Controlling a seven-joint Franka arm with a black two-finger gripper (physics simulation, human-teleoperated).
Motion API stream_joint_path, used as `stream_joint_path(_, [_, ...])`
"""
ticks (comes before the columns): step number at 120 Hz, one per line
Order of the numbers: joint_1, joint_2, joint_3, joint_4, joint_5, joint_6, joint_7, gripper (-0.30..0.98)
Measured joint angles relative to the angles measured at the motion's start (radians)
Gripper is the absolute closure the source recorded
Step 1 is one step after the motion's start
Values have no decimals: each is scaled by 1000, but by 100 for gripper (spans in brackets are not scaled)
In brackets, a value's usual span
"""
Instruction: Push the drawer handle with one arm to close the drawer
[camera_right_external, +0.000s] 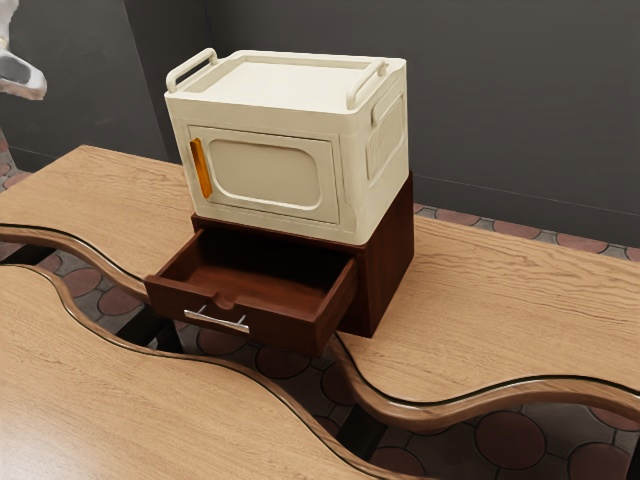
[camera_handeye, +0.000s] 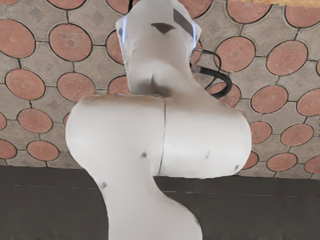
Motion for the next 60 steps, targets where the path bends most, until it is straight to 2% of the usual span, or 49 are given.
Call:
stream_joint_path(7, [0, -40, 8, -172, -2, 217, -22, 1])
stream_joint_path(16, [16, -43, -11, -238, -5, 402, -48, 1])
stream_joint_path(27, [39, 62, -105, -347, -37, 680, -79, 2])
stream_joint_path(35, [29, 93, -159, -476, -62, 870, -105, 2])
stream_joint_path(51, [-33, 158, -185, -572, -88, 1141, -150, 2])
stream_joint_path(60, [-48, 103, -187, -715, -90, 1314, -170, 2])
